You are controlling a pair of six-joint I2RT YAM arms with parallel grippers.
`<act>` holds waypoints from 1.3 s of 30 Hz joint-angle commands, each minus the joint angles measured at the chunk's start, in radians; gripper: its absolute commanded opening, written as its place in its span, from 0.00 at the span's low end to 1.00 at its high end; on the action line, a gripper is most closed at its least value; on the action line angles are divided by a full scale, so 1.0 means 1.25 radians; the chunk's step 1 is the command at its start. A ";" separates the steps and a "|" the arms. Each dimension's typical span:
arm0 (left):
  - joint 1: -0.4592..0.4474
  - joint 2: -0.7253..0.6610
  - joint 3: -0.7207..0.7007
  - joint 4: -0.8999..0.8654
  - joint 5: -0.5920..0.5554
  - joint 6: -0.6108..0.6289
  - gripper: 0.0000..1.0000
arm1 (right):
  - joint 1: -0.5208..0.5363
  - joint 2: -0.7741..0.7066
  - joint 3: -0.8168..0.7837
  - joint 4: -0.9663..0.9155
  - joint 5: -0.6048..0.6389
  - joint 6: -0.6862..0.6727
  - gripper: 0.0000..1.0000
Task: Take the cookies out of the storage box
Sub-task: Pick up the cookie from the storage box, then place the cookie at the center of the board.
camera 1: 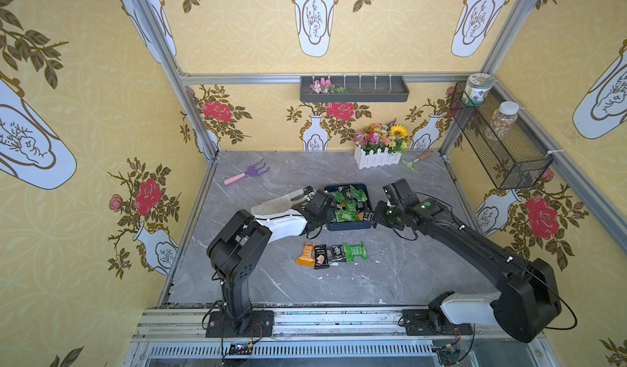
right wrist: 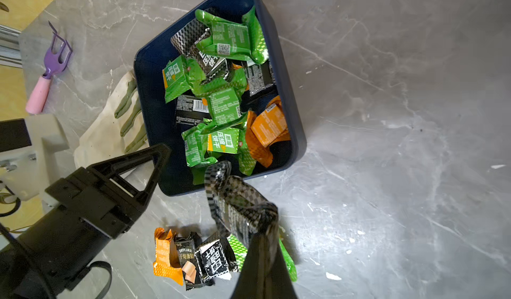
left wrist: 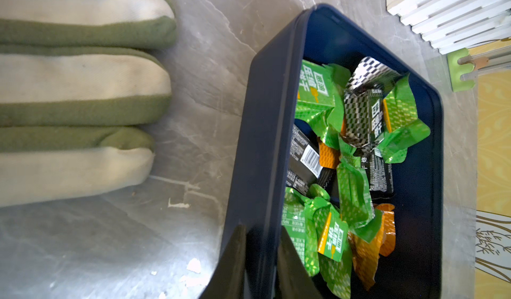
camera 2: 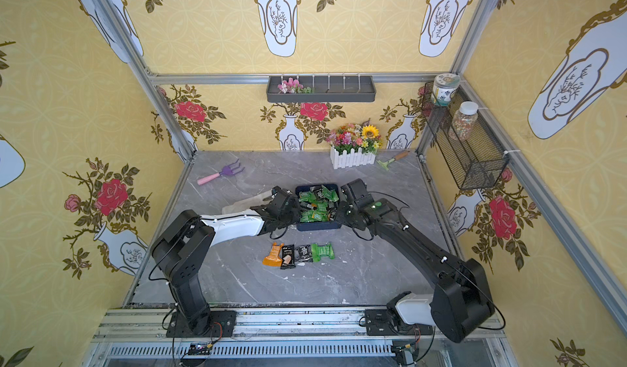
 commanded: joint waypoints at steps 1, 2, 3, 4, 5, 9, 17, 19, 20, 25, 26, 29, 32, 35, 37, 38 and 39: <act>0.000 0.001 -0.003 0.001 0.009 -0.001 0.22 | -0.017 -0.058 -0.057 -0.007 -0.031 0.016 0.00; 0.000 0.000 -0.003 0.001 0.010 -0.002 0.22 | -0.020 -0.078 -0.079 -0.008 -0.038 0.029 0.00; 0.000 0.001 -0.003 0.001 0.010 -0.002 0.22 | -0.022 -0.097 -0.100 -0.006 -0.046 0.044 0.00; 0.000 0.000 -0.003 0.002 0.009 -0.002 0.22 | -0.022 -0.109 -0.120 -0.004 -0.053 0.057 0.00; 0.000 0.000 -0.004 0.002 0.009 -0.002 0.22 | -0.022 -0.120 -0.143 0.002 -0.064 0.076 0.00; 0.000 0.000 -0.004 0.003 0.009 -0.005 0.22 | -0.021 -0.146 -0.238 0.063 -0.097 0.165 0.00; 0.000 -0.007 -0.016 0.004 0.014 -0.010 0.22 | -0.015 -0.232 -0.384 0.201 -0.070 0.395 0.00; 0.000 -0.008 -0.018 0.005 0.013 -0.012 0.22 | -0.007 -0.238 -0.405 0.218 -0.056 0.443 0.00; 0.000 -0.008 -0.018 0.004 0.014 -0.013 0.22 | -0.001 -0.241 -0.414 0.228 -0.049 0.463 0.00; -0.003 -0.011 -0.020 0.007 0.009 -0.015 0.23 | 0.072 -0.241 -0.460 0.288 0.019 0.592 0.00; -0.003 -0.010 -0.020 0.007 0.008 -0.015 0.22 | 0.086 -0.239 -0.466 0.298 0.032 0.613 0.00; -0.004 -0.009 -0.021 0.007 0.009 -0.017 0.22 | 0.120 -0.235 -0.485 0.314 0.073 0.674 0.00; -0.005 -0.008 -0.021 0.008 0.010 -0.018 0.22 | 0.136 -0.234 -0.518 0.362 0.097 0.719 0.00; -0.007 -0.006 -0.021 0.007 0.011 -0.018 0.22 | 0.144 -0.226 -0.540 0.398 0.107 0.751 0.00; -0.008 -0.007 -0.021 0.008 0.012 -0.018 0.22 | 0.150 -0.219 -0.554 0.424 0.114 0.772 0.00; -0.008 -0.007 -0.020 0.008 0.012 -0.018 0.22 | 0.153 -0.215 -0.559 0.437 0.116 0.778 0.00; -0.008 -0.007 -0.020 0.008 0.012 -0.018 0.22 | 0.154 -0.210 -0.565 0.450 0.115 0.783 0.02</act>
